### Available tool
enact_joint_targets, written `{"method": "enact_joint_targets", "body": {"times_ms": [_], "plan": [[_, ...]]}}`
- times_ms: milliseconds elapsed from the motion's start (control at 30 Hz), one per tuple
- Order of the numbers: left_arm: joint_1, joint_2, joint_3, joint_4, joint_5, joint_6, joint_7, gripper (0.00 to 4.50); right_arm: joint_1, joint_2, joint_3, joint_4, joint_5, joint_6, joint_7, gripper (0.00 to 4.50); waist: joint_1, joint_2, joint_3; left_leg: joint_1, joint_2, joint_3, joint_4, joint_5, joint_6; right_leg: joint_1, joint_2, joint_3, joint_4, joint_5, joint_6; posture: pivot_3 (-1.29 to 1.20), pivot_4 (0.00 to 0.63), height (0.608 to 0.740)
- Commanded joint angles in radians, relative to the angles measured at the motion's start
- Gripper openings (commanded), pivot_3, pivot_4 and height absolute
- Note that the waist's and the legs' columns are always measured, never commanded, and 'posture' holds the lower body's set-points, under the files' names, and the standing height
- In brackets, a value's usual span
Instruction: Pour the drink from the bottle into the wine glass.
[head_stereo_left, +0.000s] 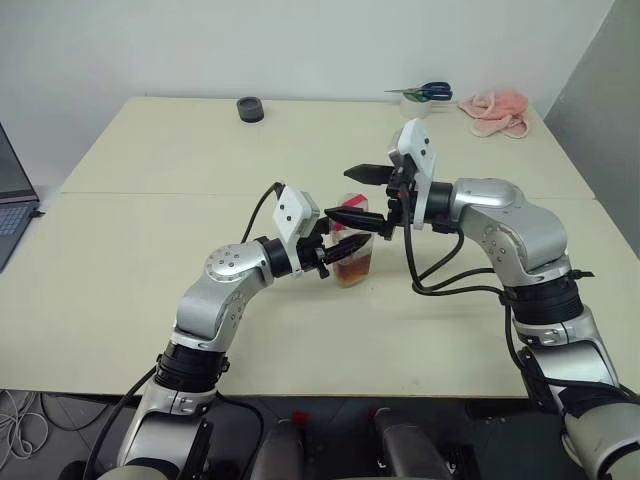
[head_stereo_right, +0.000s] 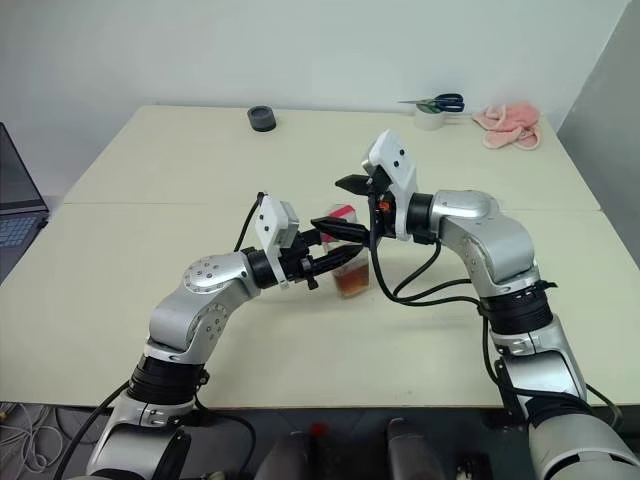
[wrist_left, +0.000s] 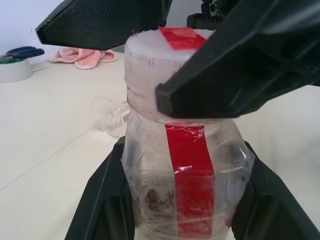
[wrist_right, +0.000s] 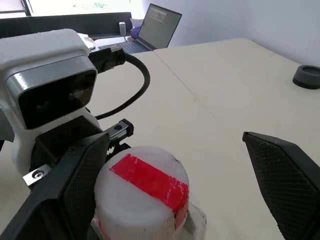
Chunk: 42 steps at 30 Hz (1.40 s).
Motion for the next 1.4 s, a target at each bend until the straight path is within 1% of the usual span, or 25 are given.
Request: {"method": "enact_joint_targets", "body": {"times_ms": [33, 500, 700, 833, 1033, 1200, 1400], "plan": [[-0.008, 0.013, 0.039, -0.043, -0.020, -0.026, -0.012, 1.87, 0.015, -0.060, -0.069, -0.012, -0.005, 0.010, -0.008, 4.50, 0.000, 0.000, 0.000, 0.000, 0.000, 0.000, 0.000, 0.000, 0.000, 0.000, 0.000, 0.000, 0.000, 0.000, 0.000, 0.00, 0.150, 0.740], [-0.011, 0.015, 0.038, -0.038, -0.020, -0.027, -0.016, 1.87, 0.050, -0.121, -0.077, -0.046, 0.048, 0.033, 0.024, 4.50, 0.000, 0.000, 0.000, 0.000, 0.000, 0.000, 0.000, 0.000, 0.000, 0.000, 0.000, 0.000, 0.000, -0.001, 0.001, 0.00, 0.150, 0.740], [-0.011, 0.016, 0.040, -0.038, -0.018, -0.026, -0.018, 1.87, 0.068, -0.145, -0.079, -0.062, 0.077, 0.044, 0.058, 4.50, 0.001, 0.000, 0.000, 0.000, 0.000, 0.000, 0.000, 0.000, 0.000, 0.000, 0.000, 0.000, 0.000, -0.001, 0.002, 0.00, 0.150, 0.740], [-0.011, 0.016, 0.042, -0.037, -0.016, -0.026, -0.021, 1.87, 0.092, -0.171, -0.085, -0.097, 0.106, 0.061, 0.108, 4.50, 0.001, 0.000, 0.000, 0.000, 0.000, 0.000, 0.000, 0.000, 0.000, 0.000, 0.000, 0.000, 0.000, -0.001, 0.002, 0.00, 0.150, 0.740], [-0.013, 0.016, 0.042, -0.036, -0.016, -0.027, -0.022, 1.87, 0.089, -0.156, -0.078, -0.178, 0.146, 0.104, 0.108, 4.50, 0.000, 0.000, 0.000, 0.000, 0.000, 0.000, 0.000, 0.000, 0.000, 0.000, 0.000, 0.000, 0.000, -0.001, 0.002, 0.00, 0.150, 0.740], [-0.011, 0.014, 0.040, -0.036, -0.014, -0.029, -0.019, 1.87, 0.048, -0.076, -0.076, -0.146, 0.106, 0.106, -0.005, 4.50, -0.001, 0.000, 0.000, 0.000, 0.000, 0.000, 0.001, 0.000, 0.000, 0.000, 0.000, 0.000, 0.000, -0.002, 0.003, 0.00, 0.150, 0.740], [-0.009, 0.010, 0.038, -0.039, -0.012, -0.029, -0.016, 1.87, 0.039, -0.028, -0.068, -0.148, 0.121, 0.121, -0.012, 4.50, 0.001, 0.000, 0.000, 0.000, 0.000, 0.000, 0.001, 0.000, 0.000, 0.000, 0.000, 0.000, 0.000, -0.001, 0.002, 0.00, 0.150, 0.740]]}}
